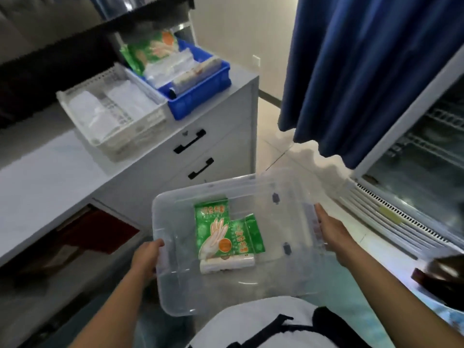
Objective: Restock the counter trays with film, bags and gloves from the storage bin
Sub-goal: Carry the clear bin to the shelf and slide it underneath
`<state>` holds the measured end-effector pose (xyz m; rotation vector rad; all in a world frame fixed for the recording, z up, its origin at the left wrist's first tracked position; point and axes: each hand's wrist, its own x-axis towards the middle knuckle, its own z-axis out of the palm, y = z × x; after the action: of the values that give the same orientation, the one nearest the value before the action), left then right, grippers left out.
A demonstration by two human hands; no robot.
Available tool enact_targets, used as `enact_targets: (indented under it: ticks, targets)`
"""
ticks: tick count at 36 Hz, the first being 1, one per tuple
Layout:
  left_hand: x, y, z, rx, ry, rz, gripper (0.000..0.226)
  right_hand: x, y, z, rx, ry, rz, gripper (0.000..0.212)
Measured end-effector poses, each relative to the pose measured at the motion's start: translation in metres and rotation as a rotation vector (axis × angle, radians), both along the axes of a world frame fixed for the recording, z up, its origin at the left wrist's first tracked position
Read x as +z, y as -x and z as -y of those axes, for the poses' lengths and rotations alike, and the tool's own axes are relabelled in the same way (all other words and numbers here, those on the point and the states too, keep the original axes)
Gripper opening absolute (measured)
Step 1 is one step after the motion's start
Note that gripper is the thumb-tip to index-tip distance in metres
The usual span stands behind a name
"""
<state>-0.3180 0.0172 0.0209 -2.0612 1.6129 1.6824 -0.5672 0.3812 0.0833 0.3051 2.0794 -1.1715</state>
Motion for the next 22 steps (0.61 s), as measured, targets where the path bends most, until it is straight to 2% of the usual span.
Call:
enact_targets:
  ticks: [2,5,8,16,19,22]
  targets:
    - [0.001,0.040,-0.001,-0.089,-0.014,-0.003,0.043,-0.002,0.014,-0.021,-0.067,0.012,0.014,0.076]
    - [0.008,0.101,-0.008,-0.238,0.022,0.013,0.044,-0.004,0.030,-0.053,-0.190,0.035,0.021,0.073]
    - [0.017,0.160,-0.019,-0.387,0.030,0.047,0.037,-0.009,0.039,-0.083,-0.335,0.068,0.034,0.063]
    - [0.018,0.310,-0.051,-0.744,-0.126,0.126,0.021,-0.028,0.053,-0.143,-0.707,0.049,0.194,0.073]
    - [0.012,0.361,-0.061,-0.871,-0.187,0.163,0.018,-0.027,0.061,-0.154,-0.799,0.046,0.237,0.058]
    - [0.003,0.418,-0.071,-0.970,-0.153,0.129,0.012,-0.024,0.074,-0.156,-0.876,0.025,0.250,0.053]
